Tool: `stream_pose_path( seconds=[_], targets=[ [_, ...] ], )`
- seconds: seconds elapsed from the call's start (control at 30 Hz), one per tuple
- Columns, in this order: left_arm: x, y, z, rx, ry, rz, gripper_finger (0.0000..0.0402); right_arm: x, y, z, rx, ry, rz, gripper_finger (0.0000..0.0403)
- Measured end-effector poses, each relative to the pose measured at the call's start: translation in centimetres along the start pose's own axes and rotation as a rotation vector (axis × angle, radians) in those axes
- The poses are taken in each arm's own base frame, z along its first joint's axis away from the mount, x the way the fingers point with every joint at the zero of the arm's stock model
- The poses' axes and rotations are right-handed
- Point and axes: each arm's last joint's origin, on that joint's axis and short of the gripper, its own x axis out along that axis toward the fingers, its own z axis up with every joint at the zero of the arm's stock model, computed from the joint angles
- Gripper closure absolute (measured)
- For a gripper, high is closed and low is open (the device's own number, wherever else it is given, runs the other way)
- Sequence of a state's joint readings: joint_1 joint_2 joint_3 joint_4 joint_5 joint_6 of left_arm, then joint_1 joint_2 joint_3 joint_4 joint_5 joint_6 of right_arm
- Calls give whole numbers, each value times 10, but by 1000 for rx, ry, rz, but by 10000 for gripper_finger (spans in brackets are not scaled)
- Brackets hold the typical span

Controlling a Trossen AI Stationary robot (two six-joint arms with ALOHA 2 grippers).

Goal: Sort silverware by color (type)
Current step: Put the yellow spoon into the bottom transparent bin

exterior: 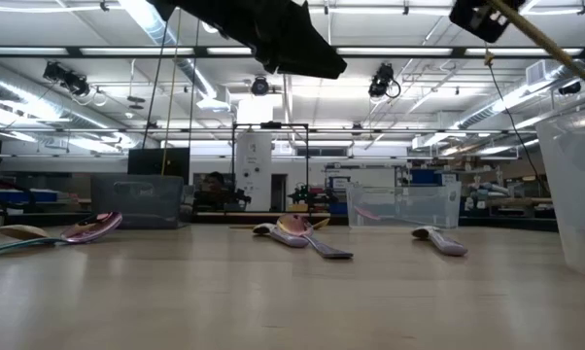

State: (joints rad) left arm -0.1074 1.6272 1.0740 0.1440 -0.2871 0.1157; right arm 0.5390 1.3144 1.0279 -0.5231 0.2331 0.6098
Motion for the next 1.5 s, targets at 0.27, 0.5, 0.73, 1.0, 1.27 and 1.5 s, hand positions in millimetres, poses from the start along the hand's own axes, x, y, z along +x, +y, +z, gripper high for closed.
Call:
stream_pose_path(
  seconds=[0.27,0.5,0.73,1.0,1.27,1.5],
  targets=[
    [0,0,0,-1,-3,0,214,-4,6,-12,74,96,-46,376],
    [0,0,0,0,1,0,214,-3,12,-23,78,164,-48,376],
    [0,0,0,2,5,-1,214,6,17,-39,61,322,-54,376],
    [0,-1,-7,31,74,-9,214,18,23,-53,34,450,-41,376],
    [0,-1,-9,36,91,-12,214,48,25,-70,36,622,-60,374],
    [-4,-1,-10,36,113,-18,214,72,23,-83,54,731,-93,373]
  ],
)
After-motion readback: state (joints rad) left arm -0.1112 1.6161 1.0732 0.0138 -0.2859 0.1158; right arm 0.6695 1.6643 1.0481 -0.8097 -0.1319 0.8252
